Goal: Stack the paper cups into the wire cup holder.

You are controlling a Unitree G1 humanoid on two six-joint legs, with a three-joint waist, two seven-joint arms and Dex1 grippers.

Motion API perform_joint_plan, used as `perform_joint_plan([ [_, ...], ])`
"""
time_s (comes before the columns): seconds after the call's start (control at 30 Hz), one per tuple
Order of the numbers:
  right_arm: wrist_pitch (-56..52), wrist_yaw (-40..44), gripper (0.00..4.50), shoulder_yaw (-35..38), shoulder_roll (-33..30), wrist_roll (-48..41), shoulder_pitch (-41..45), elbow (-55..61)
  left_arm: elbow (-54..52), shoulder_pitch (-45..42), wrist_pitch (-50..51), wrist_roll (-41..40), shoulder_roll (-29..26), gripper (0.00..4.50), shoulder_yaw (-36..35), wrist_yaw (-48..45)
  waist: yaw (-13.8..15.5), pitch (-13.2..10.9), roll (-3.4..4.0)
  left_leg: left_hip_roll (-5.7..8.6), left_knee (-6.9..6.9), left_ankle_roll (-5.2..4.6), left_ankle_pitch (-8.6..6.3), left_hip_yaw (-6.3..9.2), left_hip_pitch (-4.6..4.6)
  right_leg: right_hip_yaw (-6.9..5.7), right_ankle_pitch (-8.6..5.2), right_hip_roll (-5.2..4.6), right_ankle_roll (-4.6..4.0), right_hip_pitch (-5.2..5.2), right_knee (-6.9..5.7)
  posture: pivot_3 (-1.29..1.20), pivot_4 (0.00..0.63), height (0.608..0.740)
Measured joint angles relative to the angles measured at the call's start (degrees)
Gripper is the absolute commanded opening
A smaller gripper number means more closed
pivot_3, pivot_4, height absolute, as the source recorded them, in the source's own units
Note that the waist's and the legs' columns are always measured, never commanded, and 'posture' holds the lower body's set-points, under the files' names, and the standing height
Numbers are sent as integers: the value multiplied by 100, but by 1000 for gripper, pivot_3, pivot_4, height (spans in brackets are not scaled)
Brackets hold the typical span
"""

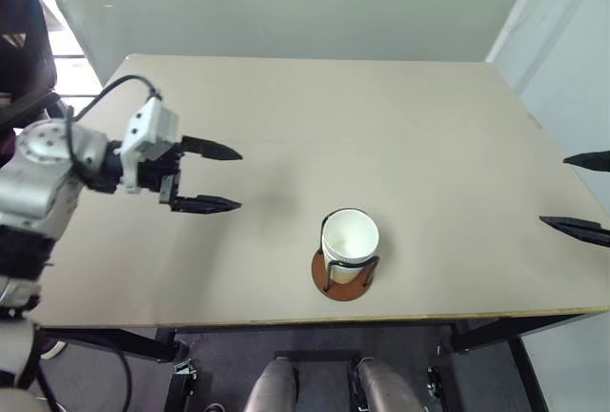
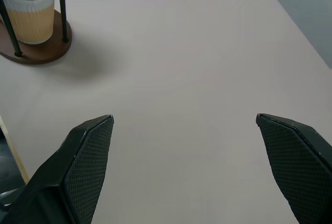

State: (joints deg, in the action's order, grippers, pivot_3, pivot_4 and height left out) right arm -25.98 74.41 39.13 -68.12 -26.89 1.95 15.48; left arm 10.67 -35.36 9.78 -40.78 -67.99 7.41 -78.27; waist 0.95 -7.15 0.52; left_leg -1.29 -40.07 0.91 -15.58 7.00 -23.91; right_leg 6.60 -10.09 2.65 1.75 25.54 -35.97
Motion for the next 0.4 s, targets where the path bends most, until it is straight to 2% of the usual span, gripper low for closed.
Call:
perform_joint_plan([
  [0.23,476,7,4500,-1573,-4,105,1409,-1005,-948,1826,624,13,-120,4467,-1816,678,-67,0,0,-15,3,5,3,-9,21,-3,24,4,-39,2,-10,0,150,740],
  [0.4,825,79,4500,-2388,98,392,2233,-1821,-1497,2698,921,203,258,4467,-2918,1479,-82,1,2,-37,6,5,3,-13,29,-4,36,15,-63,4,-14,0,150,740],
])
